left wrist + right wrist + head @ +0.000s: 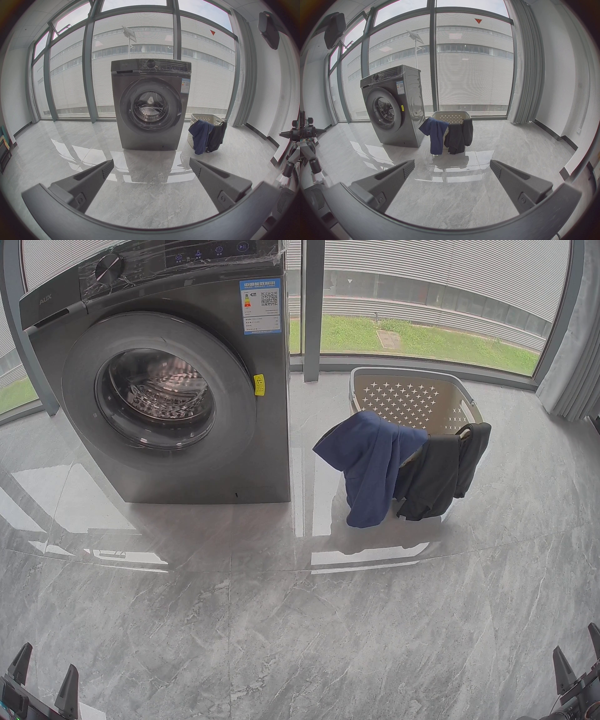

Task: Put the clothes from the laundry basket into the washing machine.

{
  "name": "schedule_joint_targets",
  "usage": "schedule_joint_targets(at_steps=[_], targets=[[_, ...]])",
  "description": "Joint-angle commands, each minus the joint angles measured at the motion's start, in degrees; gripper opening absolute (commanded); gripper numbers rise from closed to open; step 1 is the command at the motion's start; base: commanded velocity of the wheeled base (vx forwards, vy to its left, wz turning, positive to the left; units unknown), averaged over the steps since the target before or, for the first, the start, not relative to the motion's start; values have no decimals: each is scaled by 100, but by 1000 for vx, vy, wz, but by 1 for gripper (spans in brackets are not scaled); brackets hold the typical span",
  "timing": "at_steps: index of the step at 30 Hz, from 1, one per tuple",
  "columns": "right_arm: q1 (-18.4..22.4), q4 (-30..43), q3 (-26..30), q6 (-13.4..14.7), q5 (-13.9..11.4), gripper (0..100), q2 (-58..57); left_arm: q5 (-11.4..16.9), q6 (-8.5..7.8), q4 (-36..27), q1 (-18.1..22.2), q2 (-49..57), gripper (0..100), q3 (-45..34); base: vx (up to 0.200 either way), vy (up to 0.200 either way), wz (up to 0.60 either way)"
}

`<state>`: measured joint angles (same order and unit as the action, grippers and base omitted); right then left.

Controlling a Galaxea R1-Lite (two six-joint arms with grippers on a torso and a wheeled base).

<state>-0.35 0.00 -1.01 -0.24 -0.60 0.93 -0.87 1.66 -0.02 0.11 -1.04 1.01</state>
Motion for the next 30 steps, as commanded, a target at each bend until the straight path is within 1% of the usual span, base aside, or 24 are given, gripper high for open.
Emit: schedule_joint_targets(at_steps=[1, 24, 30], targets=[[0, 0, 101, -2, -2, 100, -93, -1, 1, -6, 7, 86, 100, -84, 0, -200, 0], [0, 0, 101, -2, -2, 100, -93, -1, 1, -6, -2, 86, 100, -84, 0, -200, 0], [0, 0, 101, -2, -2, 100, -93, -1, 1, -6, -2, 86, 100, -84, 0, 0, 0]])
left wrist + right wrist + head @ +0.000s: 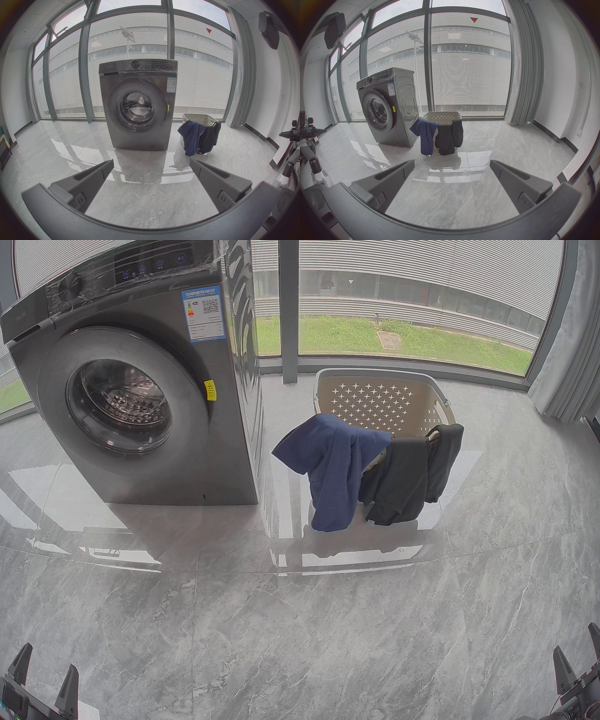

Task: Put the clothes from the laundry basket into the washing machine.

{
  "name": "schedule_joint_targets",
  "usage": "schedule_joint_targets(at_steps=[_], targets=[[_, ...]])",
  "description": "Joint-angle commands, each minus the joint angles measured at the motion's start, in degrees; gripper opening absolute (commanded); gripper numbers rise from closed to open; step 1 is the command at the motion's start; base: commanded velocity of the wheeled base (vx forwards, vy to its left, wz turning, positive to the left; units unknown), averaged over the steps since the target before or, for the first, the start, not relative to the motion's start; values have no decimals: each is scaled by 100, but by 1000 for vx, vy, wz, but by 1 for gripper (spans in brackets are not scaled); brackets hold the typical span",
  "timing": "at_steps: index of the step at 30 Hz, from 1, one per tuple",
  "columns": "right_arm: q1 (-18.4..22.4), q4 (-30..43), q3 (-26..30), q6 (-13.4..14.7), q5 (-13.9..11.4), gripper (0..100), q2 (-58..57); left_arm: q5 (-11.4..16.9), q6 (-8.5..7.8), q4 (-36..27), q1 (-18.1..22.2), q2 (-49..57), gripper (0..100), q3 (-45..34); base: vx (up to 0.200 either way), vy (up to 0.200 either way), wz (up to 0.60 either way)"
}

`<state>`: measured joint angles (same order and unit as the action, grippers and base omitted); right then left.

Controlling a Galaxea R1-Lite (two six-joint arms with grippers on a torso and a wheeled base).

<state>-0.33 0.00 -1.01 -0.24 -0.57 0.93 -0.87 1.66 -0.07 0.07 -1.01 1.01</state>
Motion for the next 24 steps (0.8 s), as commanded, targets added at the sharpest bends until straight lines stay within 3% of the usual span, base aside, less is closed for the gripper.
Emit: schedule_joint_targets(at_steps=[1, 6, 24], targets=[[-2, 0, 101, -2, -4, 100, -93, -1, 1, -1, 1, 84, 100, -84, 0, 0, 0], [-2, 0, 101, -2, -13, 100, -93, -1, 1, -1, 1, 84, 100, -84, 0, 0, 0], [-2, 0, 101, -2, -13, 100, -93, -1, 19, -1, 1, 84, 100, -84, 200, 0, 0]])
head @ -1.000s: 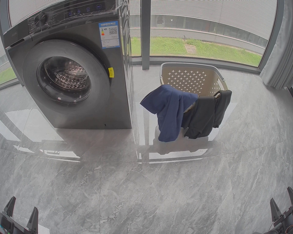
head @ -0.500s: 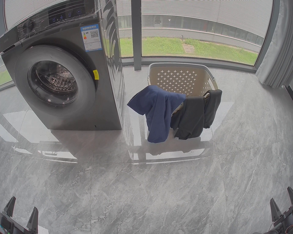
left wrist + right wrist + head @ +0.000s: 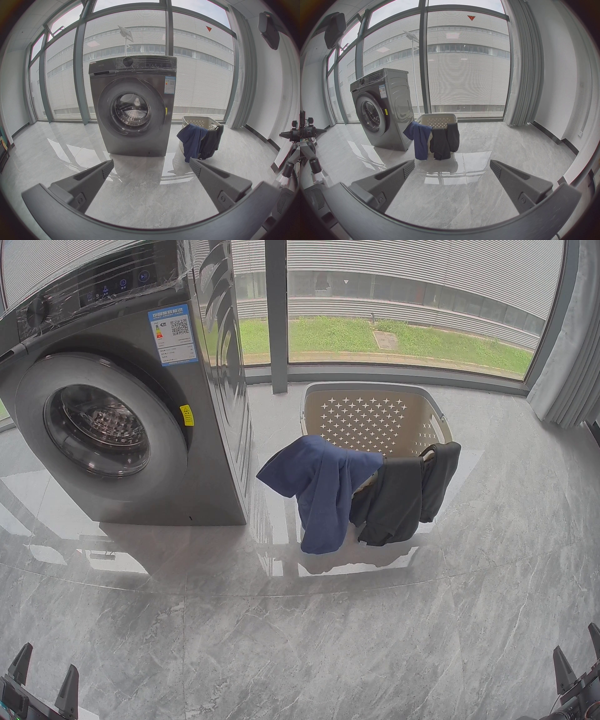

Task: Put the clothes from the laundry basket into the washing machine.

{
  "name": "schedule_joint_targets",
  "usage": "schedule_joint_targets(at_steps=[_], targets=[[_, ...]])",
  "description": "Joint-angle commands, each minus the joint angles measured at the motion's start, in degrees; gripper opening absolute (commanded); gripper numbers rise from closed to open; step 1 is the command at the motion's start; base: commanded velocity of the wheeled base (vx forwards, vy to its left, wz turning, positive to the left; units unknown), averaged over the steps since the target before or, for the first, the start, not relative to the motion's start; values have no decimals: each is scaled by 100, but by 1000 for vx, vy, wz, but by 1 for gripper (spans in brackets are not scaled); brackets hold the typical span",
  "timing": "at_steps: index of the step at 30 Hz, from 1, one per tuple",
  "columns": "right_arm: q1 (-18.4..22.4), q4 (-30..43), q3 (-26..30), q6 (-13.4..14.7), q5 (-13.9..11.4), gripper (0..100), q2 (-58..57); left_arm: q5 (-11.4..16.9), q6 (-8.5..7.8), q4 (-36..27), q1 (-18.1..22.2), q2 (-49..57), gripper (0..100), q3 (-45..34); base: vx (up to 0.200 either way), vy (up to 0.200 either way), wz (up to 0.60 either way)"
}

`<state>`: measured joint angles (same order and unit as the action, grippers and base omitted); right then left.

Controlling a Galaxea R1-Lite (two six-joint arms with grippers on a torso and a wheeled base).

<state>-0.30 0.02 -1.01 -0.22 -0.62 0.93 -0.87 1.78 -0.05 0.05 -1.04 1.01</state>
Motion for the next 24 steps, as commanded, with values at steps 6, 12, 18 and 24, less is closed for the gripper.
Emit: schedule_joint_targets(at_steps=[6, 12, 18, 24], targets=[[-5, -2, 101, -4, -8, 100, -93, -1, 24, 5, 4, 86, 100, -84, 0, 0, 0], [-5, -2, 101, -13, -8, 100, -93, -1, 24, -4, 4, 86, 100, -84, 0, -100, 0], [-5, -2, 101, -4, 1, 100, -93, -1, 24, 5, 4, 86, 100, -84, 0, -200, 0], [-5, -2, 101, -4, 1, 100, -93, -1, 24, 5, 4, 86, 100, -84, 0, -200, 0]])
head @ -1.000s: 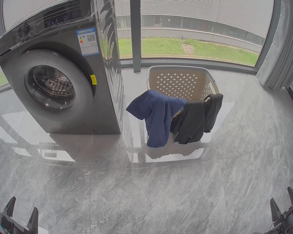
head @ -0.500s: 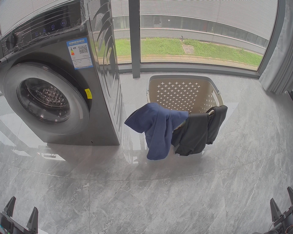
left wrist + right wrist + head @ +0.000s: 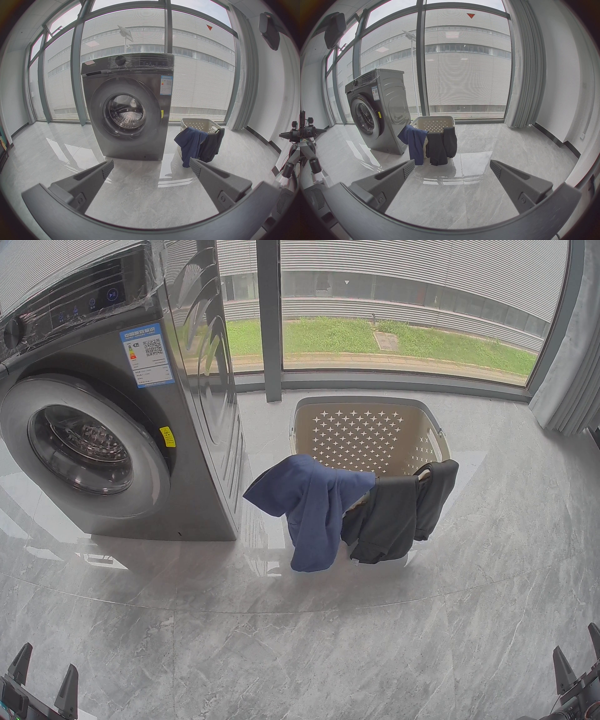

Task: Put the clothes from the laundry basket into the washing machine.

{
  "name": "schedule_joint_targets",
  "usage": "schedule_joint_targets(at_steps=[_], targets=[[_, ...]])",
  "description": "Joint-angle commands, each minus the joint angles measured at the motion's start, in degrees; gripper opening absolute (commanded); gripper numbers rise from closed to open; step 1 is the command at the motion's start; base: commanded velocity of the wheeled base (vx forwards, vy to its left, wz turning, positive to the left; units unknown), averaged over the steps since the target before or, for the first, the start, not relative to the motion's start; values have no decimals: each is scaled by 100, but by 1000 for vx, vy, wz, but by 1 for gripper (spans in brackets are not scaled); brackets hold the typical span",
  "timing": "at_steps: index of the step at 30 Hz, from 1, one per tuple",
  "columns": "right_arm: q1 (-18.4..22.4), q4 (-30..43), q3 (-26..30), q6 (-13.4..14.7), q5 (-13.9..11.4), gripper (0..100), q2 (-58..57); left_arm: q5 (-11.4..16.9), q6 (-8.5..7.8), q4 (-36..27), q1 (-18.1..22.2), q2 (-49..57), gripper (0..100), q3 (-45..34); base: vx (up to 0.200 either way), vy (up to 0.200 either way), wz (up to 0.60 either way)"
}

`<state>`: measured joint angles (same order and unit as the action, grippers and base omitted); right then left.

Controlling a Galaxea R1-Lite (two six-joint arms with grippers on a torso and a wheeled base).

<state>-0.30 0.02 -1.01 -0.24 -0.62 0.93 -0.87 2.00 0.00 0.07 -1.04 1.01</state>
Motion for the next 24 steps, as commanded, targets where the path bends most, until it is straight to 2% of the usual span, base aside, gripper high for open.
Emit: schedule_joint_targets(at_steps=[1, 9, 21, 24], targets=[[-5, -2, 101, -2, 1, 100, -93, -1, 2, 0, 1, 86, 100, -84, 0, 0, 0], [-5, -2, 101, -2, 1, 100, -93, -1, 2, 0, 1, 86, 100, -84, 0, 0, 0], [-5, -2, 101, -2, 1, 100, -93, -1, 2, 0, 1, 86, 100, -84, 0, -200, 0], [-5, -2, 101, -2, 1, 100, -93, -1, 2, 0, 1, 86, 100, -84, 0, 0, 0]])
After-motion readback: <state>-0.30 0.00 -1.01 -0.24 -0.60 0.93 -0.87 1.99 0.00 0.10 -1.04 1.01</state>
